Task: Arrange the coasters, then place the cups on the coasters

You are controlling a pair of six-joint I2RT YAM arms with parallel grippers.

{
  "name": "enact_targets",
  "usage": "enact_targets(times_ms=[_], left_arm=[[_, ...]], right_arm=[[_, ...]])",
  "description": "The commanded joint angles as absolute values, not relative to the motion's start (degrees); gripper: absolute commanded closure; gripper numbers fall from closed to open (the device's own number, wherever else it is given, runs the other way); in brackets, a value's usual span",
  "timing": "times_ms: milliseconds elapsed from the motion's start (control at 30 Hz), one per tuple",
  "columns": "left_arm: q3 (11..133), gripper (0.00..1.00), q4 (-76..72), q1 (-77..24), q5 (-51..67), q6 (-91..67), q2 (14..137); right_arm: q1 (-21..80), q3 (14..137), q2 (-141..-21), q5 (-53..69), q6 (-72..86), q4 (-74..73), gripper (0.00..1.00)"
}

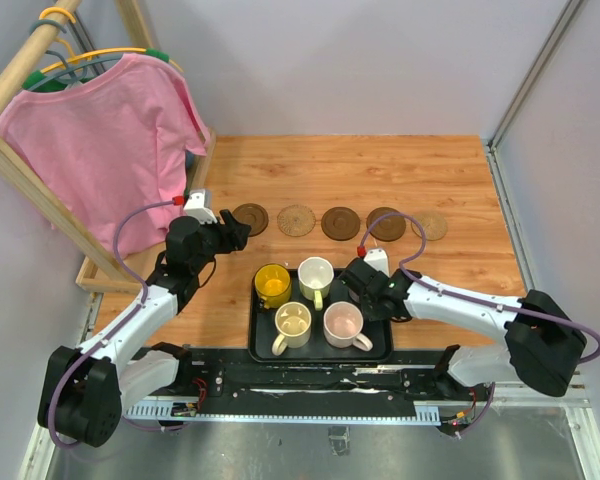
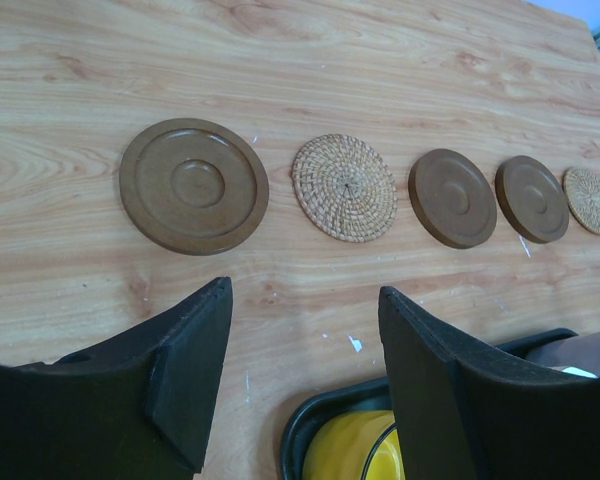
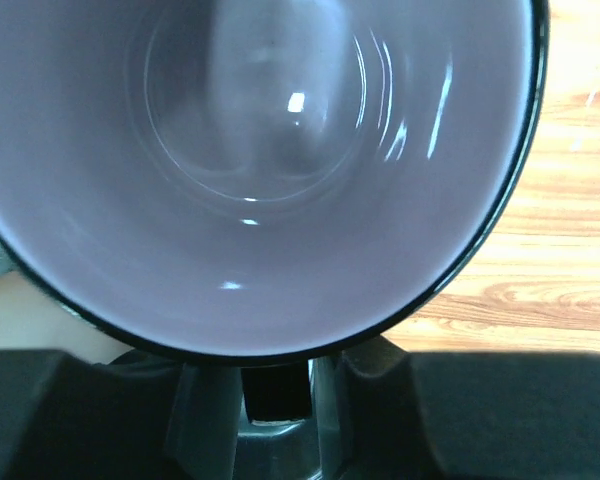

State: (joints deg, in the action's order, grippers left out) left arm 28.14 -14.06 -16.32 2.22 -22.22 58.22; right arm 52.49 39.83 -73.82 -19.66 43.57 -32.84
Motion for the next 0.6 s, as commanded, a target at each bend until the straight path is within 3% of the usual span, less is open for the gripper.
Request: enact_targets(times_ms=[0, 567], left_arm=[[27.59, 0.36, -15.37, -16.72, 2.21, -22.05, 57.69], [27.69, 0.36, -15.31, -16.71, 2.67, -21.92, 58.19]], right_arm=[[53.60, 39.29, -75.15, -21.52, 44.76, -34.60, 0.66], [54.58, 38.93, -70.21, -24.67, 45.76, -32.95, 0.63]])
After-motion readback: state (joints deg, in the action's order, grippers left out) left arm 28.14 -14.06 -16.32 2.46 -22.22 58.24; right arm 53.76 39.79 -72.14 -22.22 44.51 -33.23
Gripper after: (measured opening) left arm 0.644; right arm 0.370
